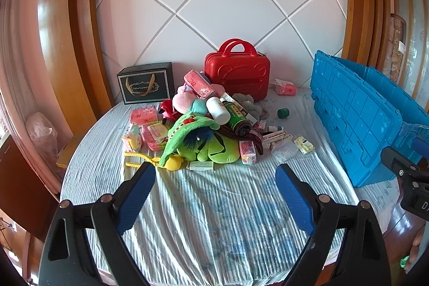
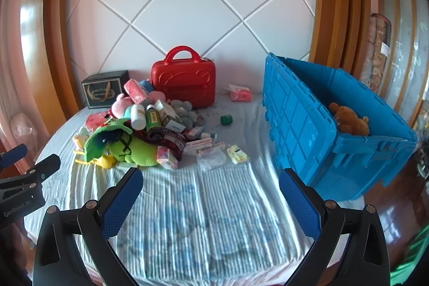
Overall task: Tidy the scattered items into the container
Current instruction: 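Move both tools toward the pile of items on the bed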
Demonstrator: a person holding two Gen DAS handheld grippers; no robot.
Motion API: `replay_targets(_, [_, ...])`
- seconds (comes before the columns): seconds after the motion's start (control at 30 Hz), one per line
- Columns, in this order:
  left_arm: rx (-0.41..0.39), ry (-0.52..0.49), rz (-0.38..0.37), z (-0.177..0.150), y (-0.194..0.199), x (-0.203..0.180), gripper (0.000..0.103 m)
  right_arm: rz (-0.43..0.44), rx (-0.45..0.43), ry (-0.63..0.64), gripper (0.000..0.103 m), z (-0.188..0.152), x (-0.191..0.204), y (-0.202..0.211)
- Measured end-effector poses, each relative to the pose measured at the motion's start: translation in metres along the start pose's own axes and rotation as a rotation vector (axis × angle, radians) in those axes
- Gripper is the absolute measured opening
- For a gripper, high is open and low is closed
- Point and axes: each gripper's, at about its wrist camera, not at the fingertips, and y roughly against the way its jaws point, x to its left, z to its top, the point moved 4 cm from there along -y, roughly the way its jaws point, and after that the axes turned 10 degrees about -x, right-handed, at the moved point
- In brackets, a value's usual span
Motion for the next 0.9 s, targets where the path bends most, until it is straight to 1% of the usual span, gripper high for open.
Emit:
replay_targets(0.27, [0.016,0.021,0.012,-0.002,-0.012,0.004,0.092,0.014,0.023,0.016,0.103,0.002,0.004,-0.017])
replay_targets(0.4, [0.039,0.047,0.035,-0.009,-0.03,0.008,0.092,0.04,0.051,0.035,0.103,0.001,0.007,-0.039])
replay_targets(0.5, [0.062,0.082,0.044,-0.017,-0.047,0.016,0.092,0.075,0.093,0.05,0.103,-0.004,0.01,-0.067])
replay_targets(0.6, [0.076,0.117,0.113,-0.026,-0.066,0.031,0.092,0.12,0.13,0.069,0.103,-0.009,0.013,-0.098])
replay_targets(0.67, [0.126,0.13,0.18,-0.033,-0.088,0.046,0.092,0.161,0.161,0.083,0.103,-0.012,0.016,-0.125])
replay_targets(0.73, [0.192,0.149,0.241,-0.043,-0.109,0.06,0.092,0.196,0.203,0.093,0.103,-0.015,0.018,-0.155])
replay_targets(0.8, [0.257,0.183,0.286,-0.054,-0.128,0.075,0.092,0.231,0.246,0.097,0.103,-0.02,0.02,-0.185])
replay_targets(0.9, [0.307,0.23,0.335,-0.069,-0.144,0.09,0.089,0.27,0.295,0.114,0.103,-0.026,0.027,-0.226])
